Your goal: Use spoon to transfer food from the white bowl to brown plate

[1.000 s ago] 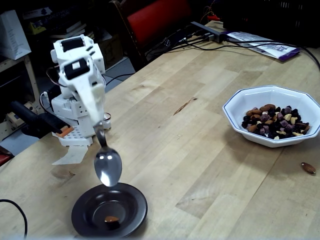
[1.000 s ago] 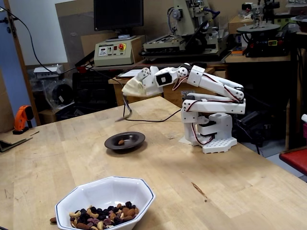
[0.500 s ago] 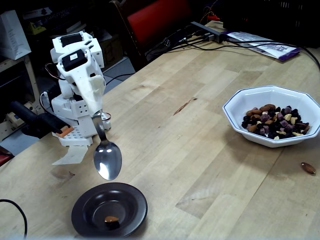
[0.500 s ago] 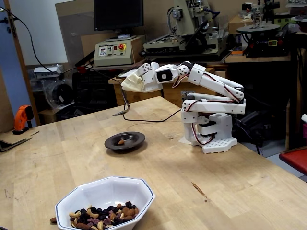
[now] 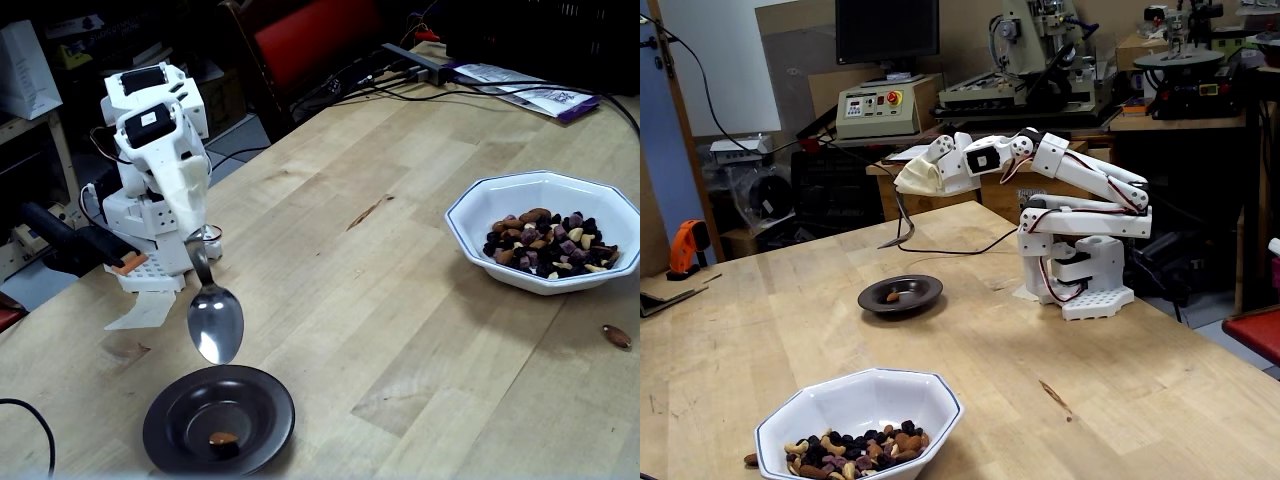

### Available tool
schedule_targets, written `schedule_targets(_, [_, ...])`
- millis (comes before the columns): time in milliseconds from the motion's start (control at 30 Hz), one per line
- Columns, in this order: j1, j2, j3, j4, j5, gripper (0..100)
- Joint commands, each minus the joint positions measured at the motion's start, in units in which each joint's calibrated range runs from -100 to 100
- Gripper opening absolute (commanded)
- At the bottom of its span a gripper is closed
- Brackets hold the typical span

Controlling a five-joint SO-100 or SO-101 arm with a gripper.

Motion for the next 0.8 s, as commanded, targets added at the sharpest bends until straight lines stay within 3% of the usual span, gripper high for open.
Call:
schedule_targets(0, [0.2,-0.7,-3.5,0.5,0.1,5])
schedule_targets(333, [5.5,-0.7,3.7,0.1,0.1,5])
schedule_targets(767, [5.1,-0.7,3.5,0.0,-0.2,5])
